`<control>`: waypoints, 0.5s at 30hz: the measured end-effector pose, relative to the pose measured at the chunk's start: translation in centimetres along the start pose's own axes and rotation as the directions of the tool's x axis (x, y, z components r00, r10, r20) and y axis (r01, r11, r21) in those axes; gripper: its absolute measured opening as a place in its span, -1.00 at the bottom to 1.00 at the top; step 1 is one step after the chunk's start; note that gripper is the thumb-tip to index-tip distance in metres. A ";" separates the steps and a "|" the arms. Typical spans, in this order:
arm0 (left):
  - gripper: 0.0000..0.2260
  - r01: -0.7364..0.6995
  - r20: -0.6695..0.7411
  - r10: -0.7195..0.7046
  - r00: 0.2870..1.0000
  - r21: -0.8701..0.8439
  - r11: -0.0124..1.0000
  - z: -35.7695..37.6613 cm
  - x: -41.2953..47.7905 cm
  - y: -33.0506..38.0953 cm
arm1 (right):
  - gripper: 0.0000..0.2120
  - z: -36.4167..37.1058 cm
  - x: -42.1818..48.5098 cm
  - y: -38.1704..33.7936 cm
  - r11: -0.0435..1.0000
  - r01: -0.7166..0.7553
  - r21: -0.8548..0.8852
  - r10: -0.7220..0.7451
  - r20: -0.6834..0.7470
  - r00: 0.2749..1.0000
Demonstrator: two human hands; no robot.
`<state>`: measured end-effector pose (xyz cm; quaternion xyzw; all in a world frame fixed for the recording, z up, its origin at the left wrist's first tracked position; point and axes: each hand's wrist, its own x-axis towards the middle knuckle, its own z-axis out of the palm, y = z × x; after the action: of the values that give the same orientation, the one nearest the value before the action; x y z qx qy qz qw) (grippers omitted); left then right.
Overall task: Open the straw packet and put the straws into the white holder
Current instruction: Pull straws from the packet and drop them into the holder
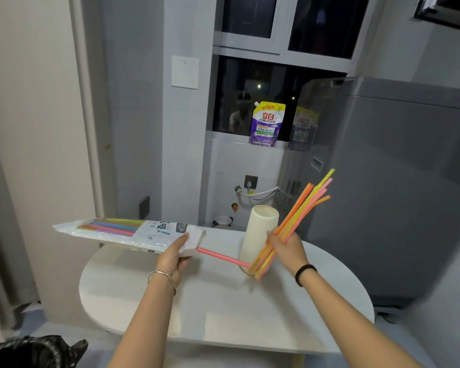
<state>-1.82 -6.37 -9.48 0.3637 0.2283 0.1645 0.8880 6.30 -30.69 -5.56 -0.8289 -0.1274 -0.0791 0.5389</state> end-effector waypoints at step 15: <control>-0.56 0.013 0.052 -0.009 0.999 -0.066 0.998 1.8 0.8 -1.8 | -0.78 -3.3 8.3 -6.6 0.984 0.124 0.131 -0.080 -0.300 0.950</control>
<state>0.01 -8.27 -9.80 0.3371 0.2017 0.1575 0.9060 12.24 -30.15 3.79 -0.7578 -0.0944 -0.2196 0.6071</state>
